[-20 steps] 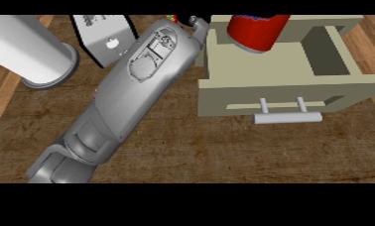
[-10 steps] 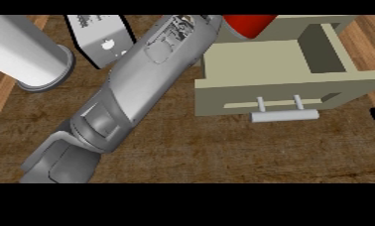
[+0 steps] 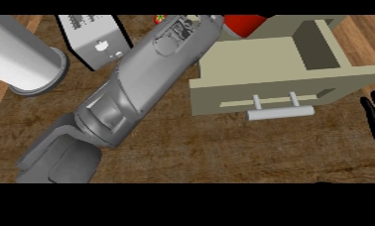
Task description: Pick up the can, place it into the drawer and close the drawer
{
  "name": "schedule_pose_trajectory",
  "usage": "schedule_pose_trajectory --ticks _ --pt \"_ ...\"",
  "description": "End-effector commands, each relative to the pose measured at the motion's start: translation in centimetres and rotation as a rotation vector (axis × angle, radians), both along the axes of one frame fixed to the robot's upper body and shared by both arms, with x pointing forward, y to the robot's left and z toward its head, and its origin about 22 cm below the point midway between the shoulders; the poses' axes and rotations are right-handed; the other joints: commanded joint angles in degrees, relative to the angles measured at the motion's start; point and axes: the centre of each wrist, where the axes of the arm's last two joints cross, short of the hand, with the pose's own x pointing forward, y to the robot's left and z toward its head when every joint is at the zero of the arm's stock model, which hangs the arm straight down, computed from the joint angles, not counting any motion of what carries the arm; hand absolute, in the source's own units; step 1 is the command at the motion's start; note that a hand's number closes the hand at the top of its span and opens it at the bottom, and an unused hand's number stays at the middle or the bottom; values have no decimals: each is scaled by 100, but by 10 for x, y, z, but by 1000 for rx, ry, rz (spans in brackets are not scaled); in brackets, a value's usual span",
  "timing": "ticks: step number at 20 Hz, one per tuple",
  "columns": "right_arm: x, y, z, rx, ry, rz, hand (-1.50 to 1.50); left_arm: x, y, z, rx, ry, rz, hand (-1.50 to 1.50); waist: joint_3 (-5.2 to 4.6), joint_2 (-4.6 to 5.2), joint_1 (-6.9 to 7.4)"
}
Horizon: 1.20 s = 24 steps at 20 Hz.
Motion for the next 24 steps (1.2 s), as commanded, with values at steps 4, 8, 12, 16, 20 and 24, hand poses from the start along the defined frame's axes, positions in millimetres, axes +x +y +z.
schedule_pose_trajectory --ticks 4,8,12,16,20,24 --pt "2 3 -11 19 -16 5 -150 6 8 -26 34 -37 47 150 4 29 -78" --pt "17 4 2 -7 -25 18 -150 6 2 -15 72 -49 58 150 6 70 -146" --pt "9 3 5 -10 -38 20 -150 8 12 -43 108 -43 75 150 6 67 -223" --pt "13 9 12 -12 -39 26 -150 9 14 -47 133 -81 89 150 2 70 -216" --pt "18 7 16 -15 -47 30 -150 8 21 -68 129 -52 136 -150 3 86 -267" --pt "14 5 11 -29 -15 60 -150 5 11 -54 120 -63 158 -150 7 80 -367"
